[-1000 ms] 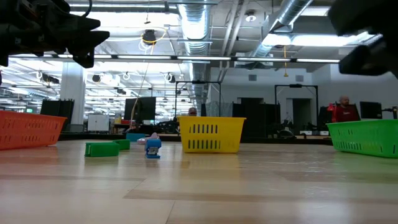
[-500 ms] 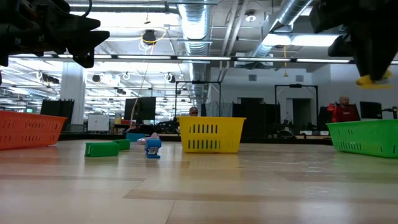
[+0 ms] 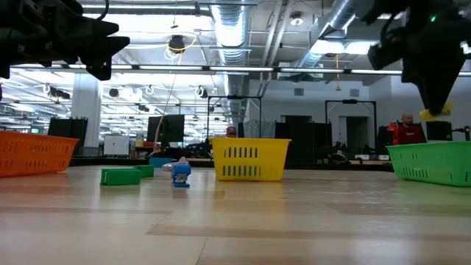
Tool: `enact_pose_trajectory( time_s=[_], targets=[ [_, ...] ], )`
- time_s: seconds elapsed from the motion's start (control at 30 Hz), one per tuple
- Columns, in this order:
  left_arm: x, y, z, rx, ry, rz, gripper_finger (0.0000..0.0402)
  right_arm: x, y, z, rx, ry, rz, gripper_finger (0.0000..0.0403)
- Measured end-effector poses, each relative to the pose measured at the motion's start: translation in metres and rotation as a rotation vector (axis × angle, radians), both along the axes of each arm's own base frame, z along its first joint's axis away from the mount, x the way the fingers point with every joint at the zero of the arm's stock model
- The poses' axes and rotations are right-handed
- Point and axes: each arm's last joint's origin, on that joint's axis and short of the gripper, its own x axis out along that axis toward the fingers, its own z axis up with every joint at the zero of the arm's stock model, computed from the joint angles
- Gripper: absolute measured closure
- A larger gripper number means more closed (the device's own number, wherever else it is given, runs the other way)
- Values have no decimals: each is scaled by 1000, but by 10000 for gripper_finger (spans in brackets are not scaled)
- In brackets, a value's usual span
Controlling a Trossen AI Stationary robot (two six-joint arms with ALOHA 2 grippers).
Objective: Pick and place Stapler, Stapler remover, tape
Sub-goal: Put the yellow stapler into the green basket, then put the blue stapler into the green basket
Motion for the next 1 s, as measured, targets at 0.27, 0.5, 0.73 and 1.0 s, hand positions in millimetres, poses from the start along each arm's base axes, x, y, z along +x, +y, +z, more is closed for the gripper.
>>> enact_pose_trajectory(
  time_s=[0.27,0.5,0.73,1.0],
  targets=[
    [0,0,0,0,0,0,252,-8,-20,-20,-1,89,-113,330],
    [0,0,0,0,0,0,252,-11,-22,-26,27,111,-134,323],
    [0,0,0,0,0,0,252,-13,-22,-29,50,125,-149,289],
    [0,0,0,0,0,0,252,-13,-21,-29,46,127,-147,231]
  ],
)
